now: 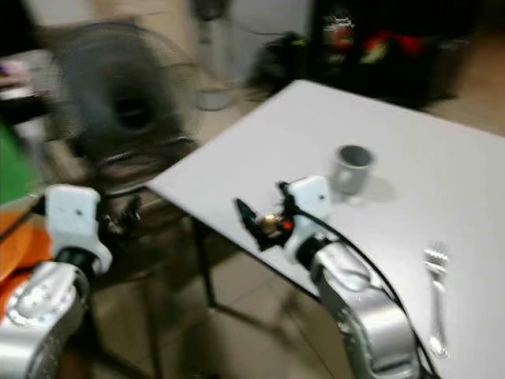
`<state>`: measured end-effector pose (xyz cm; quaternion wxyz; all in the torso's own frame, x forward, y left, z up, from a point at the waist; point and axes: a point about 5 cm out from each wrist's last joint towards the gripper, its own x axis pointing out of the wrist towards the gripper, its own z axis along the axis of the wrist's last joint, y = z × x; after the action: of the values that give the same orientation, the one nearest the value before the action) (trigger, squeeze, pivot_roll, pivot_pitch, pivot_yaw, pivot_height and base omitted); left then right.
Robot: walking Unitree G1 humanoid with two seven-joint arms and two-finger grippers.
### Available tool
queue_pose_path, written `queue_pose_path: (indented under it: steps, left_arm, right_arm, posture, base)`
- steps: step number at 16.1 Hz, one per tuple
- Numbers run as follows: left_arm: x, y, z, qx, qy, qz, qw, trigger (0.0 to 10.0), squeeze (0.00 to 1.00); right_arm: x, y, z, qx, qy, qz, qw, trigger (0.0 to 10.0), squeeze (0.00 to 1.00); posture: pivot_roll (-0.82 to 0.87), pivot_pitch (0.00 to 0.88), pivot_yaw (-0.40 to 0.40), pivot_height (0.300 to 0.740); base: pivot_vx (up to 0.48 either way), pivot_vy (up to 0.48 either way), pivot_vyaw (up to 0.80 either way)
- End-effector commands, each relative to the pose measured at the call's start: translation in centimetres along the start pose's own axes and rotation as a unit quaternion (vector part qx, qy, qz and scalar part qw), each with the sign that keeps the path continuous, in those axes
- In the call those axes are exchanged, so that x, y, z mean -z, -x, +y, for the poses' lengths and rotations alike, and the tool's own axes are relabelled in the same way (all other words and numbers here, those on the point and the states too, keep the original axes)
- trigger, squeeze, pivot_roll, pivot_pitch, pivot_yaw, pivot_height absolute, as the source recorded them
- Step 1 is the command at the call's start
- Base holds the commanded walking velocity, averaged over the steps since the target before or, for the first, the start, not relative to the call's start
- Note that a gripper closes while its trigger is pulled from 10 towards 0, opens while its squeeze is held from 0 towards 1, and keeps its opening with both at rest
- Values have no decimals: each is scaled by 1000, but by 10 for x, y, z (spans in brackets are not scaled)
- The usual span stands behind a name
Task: Setting the table
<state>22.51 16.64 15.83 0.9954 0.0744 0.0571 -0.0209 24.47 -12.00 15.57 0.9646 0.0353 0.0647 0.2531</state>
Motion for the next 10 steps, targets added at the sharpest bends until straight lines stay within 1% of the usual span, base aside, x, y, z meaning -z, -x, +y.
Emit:
queue_pose_path:
  steps: [1, 2, 3, 4, 5, 7, 8, 9, 10]
  left_arm:
    - [-4, 0, 9, -33, -2, -11, 999, 10000, 0]
    - [-4, 0, 11, -43, 7, -10, 999, 10000, 0]
    - [-4, 0, 11, -44, 3, -4, 999, 10000, 0]
    - [-7, -2, 11, -37, -16, -9, 999, 10000, 0]
    - [-11, -2, 14, -42, -22, -15, 999, 10000, 0]
    - [-13, 0, 22, -56, -14, -18, 998, 10000, 0]
    - [-12, 1, 23, -57, -13, -17, 998, 10000, 0]
    - [-13, 0, 20, -47, -21, -17, 999, 10000, 0]
    - [-14, 0, 19, -42, -18, -18, 999, 10000, 0]
  right_arm:
    - [-3, -5, 3, 0, -15, -14, 1000, 10000, 1000]
    - [-1, -11, 4, 0, -22, -12, 1000, 10000, 1000]
    - [-1, -14, 6, -3, -22, -11, 1000, 10000, 1000]
    - [-3, -16, 6, -10, -32, -14, 999, 10000, 1000]
    - [-3, -16, 6, -9, -40, -14, 999, 10000, 1000]
    - [-1, -14, 7, -9, -49, -11, 999, 10000, 1000]
    - [0, -14, 7, -9, -51, -9, 999, 10000, 1000]
    - [5, -13, 8, -8, -52, 0, 999, 10000, 1000]
    - [5, -13, 8, -8, -52, 3, 999, 10000, 1000]
  posture:
    - [1, 0, -3, 740]
    - [3, 0, 1, 740]
    - [7, 0, 7, 740]
    - [20, 0, -1, 740]
    - [20, 0, 1, 740]
    - [15, 0, 15, 740]
    - [17, 0, 17, 740]
    - [16, 4, 29, 740]
    - [12, 3, 31, 740]
  base:
    - [0, 0, 800]
    - [0, 0, 800]
    - [0, 0, 800]
    - [0, 0, 800]
    - [0, 0, 800]
    - [0, 0, 800]
    - [0, 0, 800]
    - [0, 0, 800]
    - [0, 0, 800]
